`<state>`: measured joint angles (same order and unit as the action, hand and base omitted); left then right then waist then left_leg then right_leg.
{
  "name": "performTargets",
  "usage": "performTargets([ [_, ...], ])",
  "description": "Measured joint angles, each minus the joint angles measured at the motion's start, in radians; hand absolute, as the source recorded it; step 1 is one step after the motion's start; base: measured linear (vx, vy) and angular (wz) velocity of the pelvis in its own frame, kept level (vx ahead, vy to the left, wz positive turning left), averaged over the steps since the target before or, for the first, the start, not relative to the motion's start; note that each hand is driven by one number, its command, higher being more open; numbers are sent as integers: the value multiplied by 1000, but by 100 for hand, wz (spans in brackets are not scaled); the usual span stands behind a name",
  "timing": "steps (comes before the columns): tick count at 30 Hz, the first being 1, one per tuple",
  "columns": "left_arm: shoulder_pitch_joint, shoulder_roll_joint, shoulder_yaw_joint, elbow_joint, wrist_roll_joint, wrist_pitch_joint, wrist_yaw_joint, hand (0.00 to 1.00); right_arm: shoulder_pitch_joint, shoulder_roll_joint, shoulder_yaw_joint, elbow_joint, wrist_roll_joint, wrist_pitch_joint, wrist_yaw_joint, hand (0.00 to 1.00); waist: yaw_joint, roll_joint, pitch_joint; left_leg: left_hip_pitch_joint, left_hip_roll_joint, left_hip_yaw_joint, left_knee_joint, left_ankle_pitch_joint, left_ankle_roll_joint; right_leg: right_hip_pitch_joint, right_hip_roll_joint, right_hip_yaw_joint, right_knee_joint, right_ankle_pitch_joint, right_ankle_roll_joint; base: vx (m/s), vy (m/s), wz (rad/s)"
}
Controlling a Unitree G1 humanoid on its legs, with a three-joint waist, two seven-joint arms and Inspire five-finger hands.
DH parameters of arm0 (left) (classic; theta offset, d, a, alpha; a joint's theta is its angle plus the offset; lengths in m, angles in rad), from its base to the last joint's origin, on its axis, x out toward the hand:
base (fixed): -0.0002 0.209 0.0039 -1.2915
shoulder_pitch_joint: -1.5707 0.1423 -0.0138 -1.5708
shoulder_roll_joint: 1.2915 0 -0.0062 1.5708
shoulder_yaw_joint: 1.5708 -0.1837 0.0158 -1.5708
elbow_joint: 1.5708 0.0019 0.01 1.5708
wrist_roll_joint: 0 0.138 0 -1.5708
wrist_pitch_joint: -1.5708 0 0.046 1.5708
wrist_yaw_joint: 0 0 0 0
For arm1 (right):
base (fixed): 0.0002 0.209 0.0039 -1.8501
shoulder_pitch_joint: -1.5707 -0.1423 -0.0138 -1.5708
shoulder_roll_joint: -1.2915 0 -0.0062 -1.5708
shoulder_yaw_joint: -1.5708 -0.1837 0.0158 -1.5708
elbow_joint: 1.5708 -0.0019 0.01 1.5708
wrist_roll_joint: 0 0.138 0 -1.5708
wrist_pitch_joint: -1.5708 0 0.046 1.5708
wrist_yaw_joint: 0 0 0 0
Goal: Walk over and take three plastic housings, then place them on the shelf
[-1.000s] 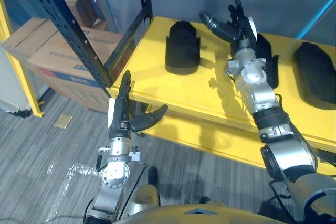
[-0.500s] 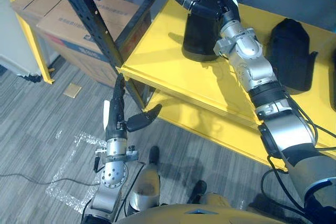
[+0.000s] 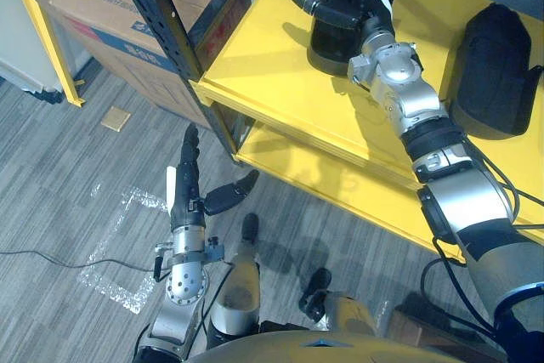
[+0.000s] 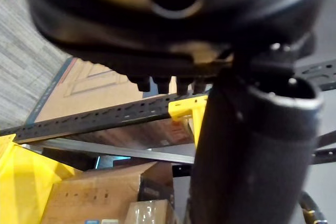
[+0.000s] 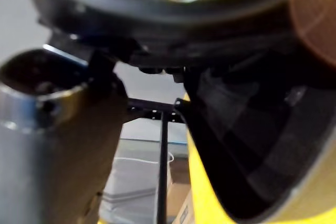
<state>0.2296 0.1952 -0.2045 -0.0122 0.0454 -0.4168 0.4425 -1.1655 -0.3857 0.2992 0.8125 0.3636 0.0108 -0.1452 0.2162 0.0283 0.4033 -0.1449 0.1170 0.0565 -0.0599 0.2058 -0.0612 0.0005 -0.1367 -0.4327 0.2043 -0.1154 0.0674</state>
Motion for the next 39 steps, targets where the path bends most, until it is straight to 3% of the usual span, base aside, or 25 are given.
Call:
performTargets([
  [8,-7,0,-25,2,-1,0,16,100,-66,0,-25,46,-3,0,-67,100,-1,15,29,-15,2,-4,2,13,-4,-41,-13,2,66,-30,-5,-17,-30,1],
  [16,-7,1,-70,2,0,5,55,100,-66,0,-111,57,11,3,-261,100,-3,26,36,-18,1,13,1,18,-3,-72,-22,24,106,-42,-8,-16,-39,-5],
  [21,-6,0,-77,3,0,8,62,100,-37,18,-182,52,46,-8,-307,100,-27,27,36,-14,1,24,1,20,-2,-80,-25,35,116,-43,-8,-15,-27,-7],
  [28,-4,2,-121,7,0,8,76,100,69,73,-189,-45,49,-48,-284,100,-50,27,36,20,1,49,-15,22,-1,-79,-30,63,130,-50,-7,-9,-15,-10],
  [39,0,21,-142,24,0,29,71,100,181,126,9,-202,85,-38,-194,100,-78,24,8,33,0,60,-15,22,-1,-79,-32,76,139,-51,-6,2,-6,-3],
])
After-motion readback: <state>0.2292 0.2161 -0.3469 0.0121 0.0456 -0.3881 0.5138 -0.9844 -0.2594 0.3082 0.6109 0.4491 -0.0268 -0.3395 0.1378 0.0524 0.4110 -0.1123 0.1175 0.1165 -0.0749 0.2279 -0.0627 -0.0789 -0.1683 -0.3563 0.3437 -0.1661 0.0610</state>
